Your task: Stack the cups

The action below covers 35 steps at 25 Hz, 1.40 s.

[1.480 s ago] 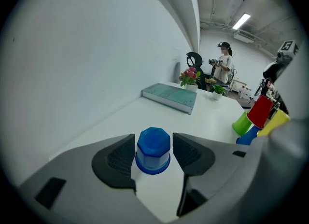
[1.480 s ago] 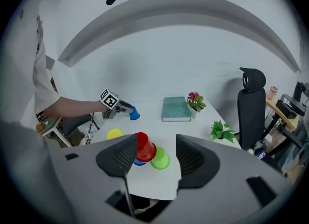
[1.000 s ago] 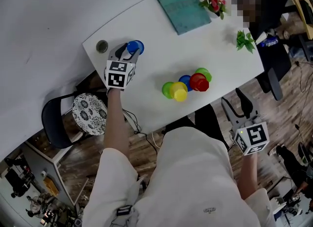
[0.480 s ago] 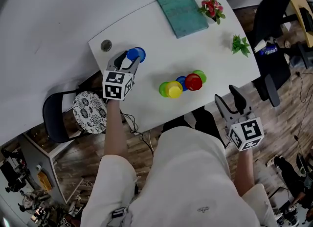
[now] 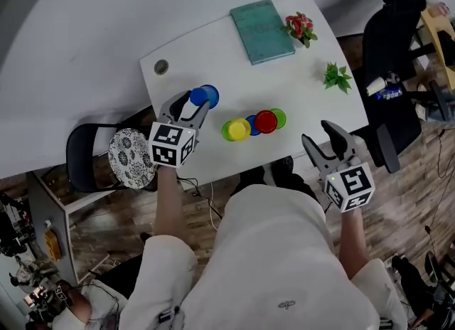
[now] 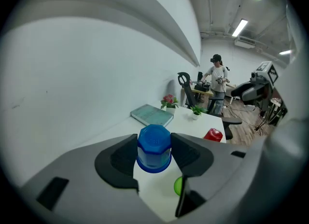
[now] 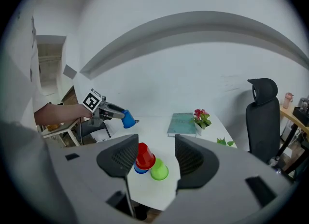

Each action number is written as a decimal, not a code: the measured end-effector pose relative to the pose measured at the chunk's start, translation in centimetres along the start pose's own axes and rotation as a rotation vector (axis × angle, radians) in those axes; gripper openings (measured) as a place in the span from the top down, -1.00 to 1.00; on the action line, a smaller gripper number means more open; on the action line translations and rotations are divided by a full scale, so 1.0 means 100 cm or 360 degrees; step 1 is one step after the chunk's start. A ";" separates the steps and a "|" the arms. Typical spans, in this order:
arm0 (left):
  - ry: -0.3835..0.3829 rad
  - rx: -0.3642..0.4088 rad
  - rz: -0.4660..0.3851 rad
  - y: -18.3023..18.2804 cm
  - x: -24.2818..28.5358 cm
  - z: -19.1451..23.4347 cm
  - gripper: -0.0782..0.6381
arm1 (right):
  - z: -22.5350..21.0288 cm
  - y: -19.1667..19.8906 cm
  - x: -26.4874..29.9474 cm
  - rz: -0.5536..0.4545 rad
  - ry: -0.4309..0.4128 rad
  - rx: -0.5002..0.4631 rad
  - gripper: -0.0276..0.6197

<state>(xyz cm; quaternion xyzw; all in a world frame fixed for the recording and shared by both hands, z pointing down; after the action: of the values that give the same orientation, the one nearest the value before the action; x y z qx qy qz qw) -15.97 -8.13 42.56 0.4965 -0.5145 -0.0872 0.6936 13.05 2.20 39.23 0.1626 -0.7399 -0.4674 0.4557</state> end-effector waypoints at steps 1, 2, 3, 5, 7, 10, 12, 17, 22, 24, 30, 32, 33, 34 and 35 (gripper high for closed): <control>0.0004 0.0015 0.0008 -0.003 -0.005 -0.009 0.15 | -0.001 0.000 -0.001 -0.0010 -0.0024 -0.0008 0.17; 0.0011 0.0028 0.0015 -0.005 -0.010 -0.018 0.15 | -0.001 0.000 -0.003 -0.0018 -0.0048 -0.0016 0.17; 0.0018 0.0038 0.0018 -0.008 -0.015 -0.027 0.15 | -0.001 0.001 -0.004 -0.0024 -0.0073 -0.0026 0.17; 0.0025 0.0051 0.0013 -0.015 -0.024 -0.044 0.15 | -0.001 0.001 -0.007 -0.0037 -0.0121 -0.0049 0.17; 0.0023 0.0064 0.0001 -0.021 -0.033 -0.060 0.15 | -0.001 0.002 -0.011 -0.0049 -0.0166 -0.0071 0.17; 0.0017 0.0086 -0.0008 -0.027 -0.039 -0.082 0.15 | -0.004 0.006 -0.017 -0.0062 -0.0216 -0.0095 0.18; 0.0021 0.0099 -0.0004 -0.028 -0.039 -0.096 0.15 | -0.006 0.010 -0.022 -0.0060 -0.0244 -0.0104 0.18; 0.0036 0.0125 0.0004 -0.029 -0.034 -0.123 0.15 | -0.008 0.021 -0.032 -0.0042 -0.0293 -0.0125 0.18; 0.0072 0.0151 0.0032 -0.027 -0.021 -0.141 0.15 | -0.013 0.029 -0.040 -0.0034 -0.0296 -0.0114 0.19; 0.0085 0.0168 0.0049 -0.025 -0.016 -0.145 0.15 | -0.014 0.032 -0.043 -0.0029 -0.0293 -0.0107 0.19; 0.0106 0.0183 0.0082 -0.020 -0.006 -0.149 0.15 | -0.017 0.038 -0.046 -0.0010 -0.0280 -0.0087 0.19; 0.0112 0.0189 0.0096 -0.018 -0.003 -0.149 0.15 | -0.019 0.039 -0.046 -0.0010 -0.0274 -0.0078 0.19; 0.0120 0.0188 0.0104 -0.016 -0.002 -0.148 0.15 | -0.019 0.039 -0.046 -0.0010 -0.0271 -0.0074 0.19; 0.0130 0.0185 0.0113 -0.015 -0.001 -0.148 0.15 | -0.019 0.039 -0.046 -0.0011 -0.0268 -0.0071 0.19; 0.0139 0.0181 0.0123 -0.014 0.001 -0.148 0.15 | -0.019 0.040 -0.046 -0.0011 -0.0266 -0.0070 0.19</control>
<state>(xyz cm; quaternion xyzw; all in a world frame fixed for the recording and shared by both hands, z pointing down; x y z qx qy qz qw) -3.61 0.01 41.87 0.5184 -0.5067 -0.0092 0.6888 17.82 6.28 40.41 0.1155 -0.7643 -0.4972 0.3942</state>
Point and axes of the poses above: the fingertips, and each gripper's own axes: x forward along the fingers, z to its left, y out of its underside, the point moved 2 cm from there along -x, backward along the fingers, and after that the axes turned 3 degrees about z, right-handed, at the moved point
